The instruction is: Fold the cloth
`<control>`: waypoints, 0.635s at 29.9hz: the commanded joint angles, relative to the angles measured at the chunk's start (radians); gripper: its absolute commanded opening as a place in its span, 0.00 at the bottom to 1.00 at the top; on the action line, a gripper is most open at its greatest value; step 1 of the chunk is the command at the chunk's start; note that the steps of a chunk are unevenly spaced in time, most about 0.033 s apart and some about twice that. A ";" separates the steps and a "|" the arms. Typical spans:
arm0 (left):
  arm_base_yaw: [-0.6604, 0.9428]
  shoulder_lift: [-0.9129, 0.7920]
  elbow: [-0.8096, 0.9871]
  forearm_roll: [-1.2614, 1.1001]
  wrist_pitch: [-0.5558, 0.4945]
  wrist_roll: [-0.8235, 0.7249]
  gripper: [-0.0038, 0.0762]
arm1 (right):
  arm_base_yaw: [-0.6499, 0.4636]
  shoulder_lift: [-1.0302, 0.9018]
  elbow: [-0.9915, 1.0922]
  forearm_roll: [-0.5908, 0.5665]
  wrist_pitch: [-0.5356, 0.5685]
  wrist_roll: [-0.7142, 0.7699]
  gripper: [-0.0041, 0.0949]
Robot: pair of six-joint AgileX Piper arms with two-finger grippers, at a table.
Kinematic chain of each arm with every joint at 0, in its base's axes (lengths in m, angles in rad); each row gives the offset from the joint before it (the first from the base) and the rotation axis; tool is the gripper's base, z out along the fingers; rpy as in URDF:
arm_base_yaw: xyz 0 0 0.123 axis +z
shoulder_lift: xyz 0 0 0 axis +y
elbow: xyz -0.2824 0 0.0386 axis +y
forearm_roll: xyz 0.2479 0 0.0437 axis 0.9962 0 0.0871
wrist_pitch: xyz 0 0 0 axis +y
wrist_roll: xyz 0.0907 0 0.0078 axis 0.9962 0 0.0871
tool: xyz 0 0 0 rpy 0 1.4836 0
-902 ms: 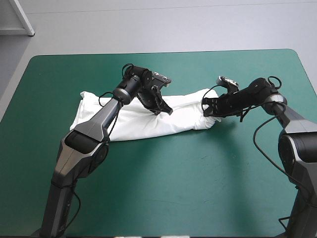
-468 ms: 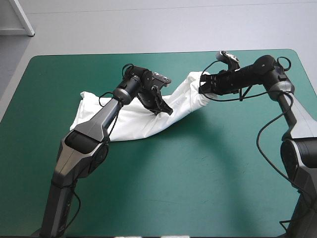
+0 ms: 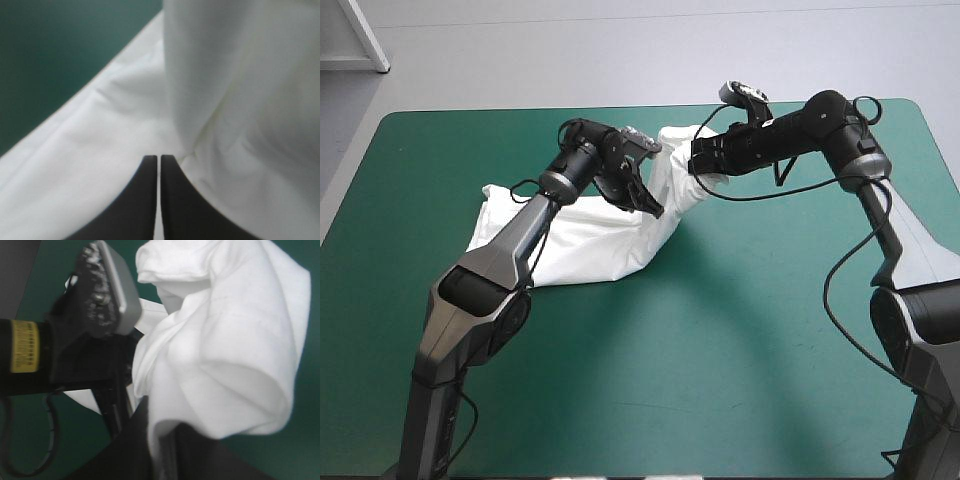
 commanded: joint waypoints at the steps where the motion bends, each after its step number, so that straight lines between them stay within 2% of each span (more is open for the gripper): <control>1: -0.005 -0.159 -0.042 0.078 0.043 -0.018 0.07 | 0.000 -0.061 -0.049 0.049 -0.027 -0.003 0.03; 8: 0.030 -0.307 0.014 0.134 0.045 -0.020 0.07 | 0.023 -0.051 -0.058 0.058 -0.016 0.005 0.03; 14: 0.158 -0.470 0.226 0.143 0.045 -0.018 0.07 | 0.095 -0.045 -0.071 0.046 -0.048 -0.010 0.03; 19: 0.306 -0.601 0.372 0.140 0.045 -0.022 0.07 | 0.170 0.029 -0.177 0.046 -0.059 0.013 0.03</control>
